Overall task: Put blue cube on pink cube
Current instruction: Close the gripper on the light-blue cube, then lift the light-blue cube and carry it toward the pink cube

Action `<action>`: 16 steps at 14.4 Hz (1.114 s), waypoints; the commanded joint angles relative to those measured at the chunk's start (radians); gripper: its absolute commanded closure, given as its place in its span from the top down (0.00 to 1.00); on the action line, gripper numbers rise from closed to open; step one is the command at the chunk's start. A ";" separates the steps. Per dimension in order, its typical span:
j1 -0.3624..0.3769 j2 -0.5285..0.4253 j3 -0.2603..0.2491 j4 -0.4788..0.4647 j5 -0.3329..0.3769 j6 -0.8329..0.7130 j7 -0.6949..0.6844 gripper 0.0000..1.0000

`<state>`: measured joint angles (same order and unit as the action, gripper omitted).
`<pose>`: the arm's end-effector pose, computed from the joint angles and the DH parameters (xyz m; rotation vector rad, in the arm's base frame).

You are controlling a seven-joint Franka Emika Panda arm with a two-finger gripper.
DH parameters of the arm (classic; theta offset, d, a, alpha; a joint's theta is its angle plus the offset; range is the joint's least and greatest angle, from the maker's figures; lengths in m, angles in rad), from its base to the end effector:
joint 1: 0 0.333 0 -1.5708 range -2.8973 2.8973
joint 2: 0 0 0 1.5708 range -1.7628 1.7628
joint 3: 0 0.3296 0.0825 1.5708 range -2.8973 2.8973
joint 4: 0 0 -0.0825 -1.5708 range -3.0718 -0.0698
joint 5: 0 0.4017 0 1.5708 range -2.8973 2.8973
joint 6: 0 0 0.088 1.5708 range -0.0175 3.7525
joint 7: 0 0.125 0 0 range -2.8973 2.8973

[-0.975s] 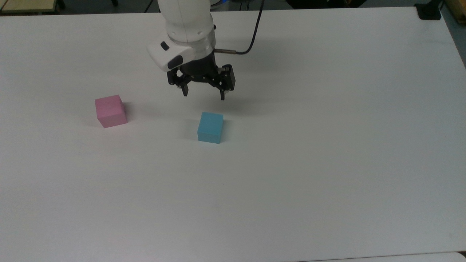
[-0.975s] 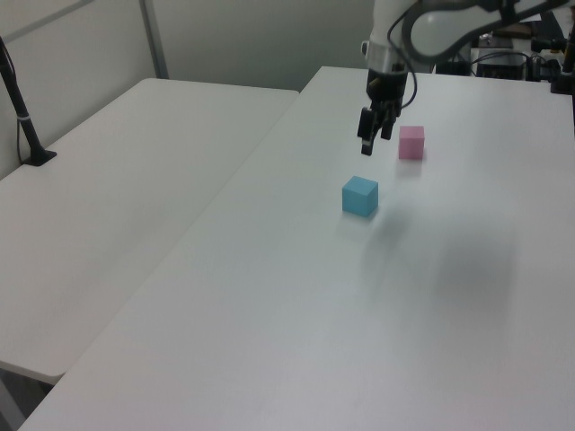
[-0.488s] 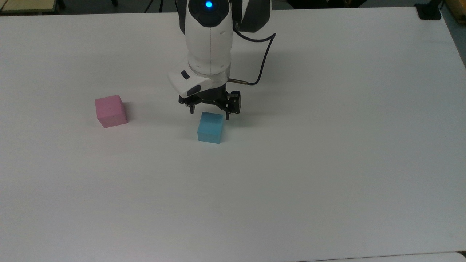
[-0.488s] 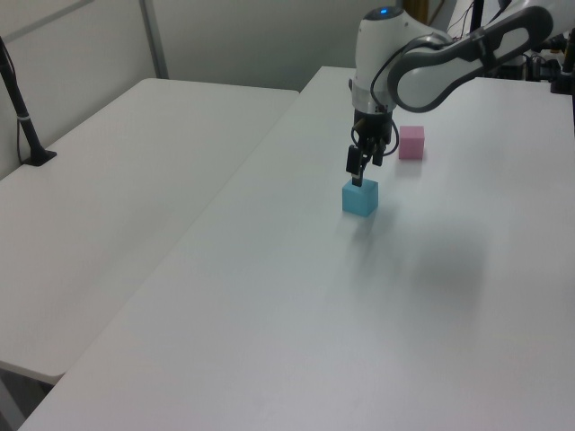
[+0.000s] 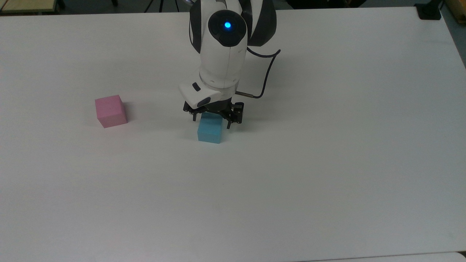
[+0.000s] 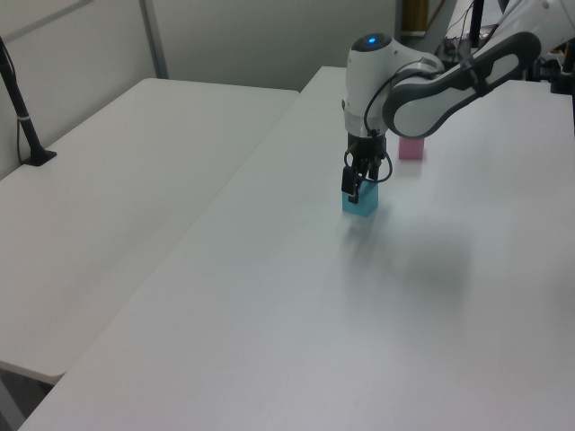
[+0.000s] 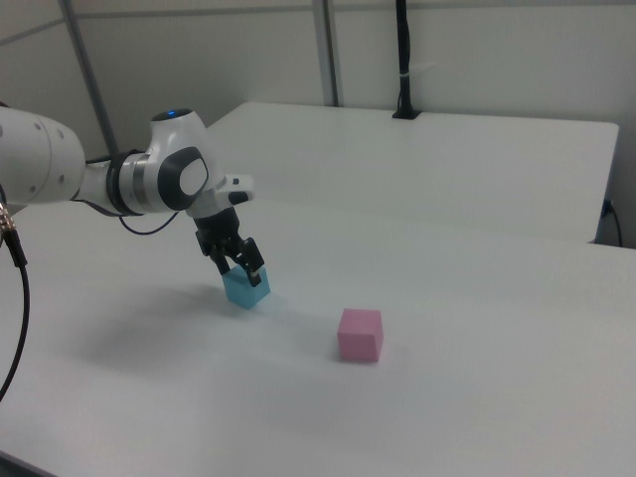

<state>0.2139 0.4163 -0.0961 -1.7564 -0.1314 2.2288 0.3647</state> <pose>0.6771 0.0794 0.3235 3.0019 -0.2408 0.1354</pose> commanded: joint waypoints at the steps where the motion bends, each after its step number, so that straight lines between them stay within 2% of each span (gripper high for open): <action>1: 0.002 0.025 0.004 0.017 -0.033 0.028 0.030 0.97; 2: 0.002 0.030 0.007 0.017 -0.036 0.034 0.031 0.87; 3: 0.002 0.032 0.013 0.017 -0.036 0.034 0.031 0.70; 4: 0.001 0.030 0.016 0.017 -0.036 0.031 0.030 0.58; 5: -0.002 0.026 0.016 0.018 -0.034 0.026 0.030 0.53; 10: -0.034 -0.043 0.016 0.032 -0.034 -0.030 0.007 0.53; 12: -0.054 -0.089 0.016 0.032 -0.033 -0.105 -0.061 0.53; 16: -0.123 -0.198 0.018 0.032 -0.019 -0.299 -0.284 0.53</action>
<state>0.1351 0.3076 -0.0881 -1.6939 -0.1436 2.0298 0.2134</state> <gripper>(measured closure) 0.419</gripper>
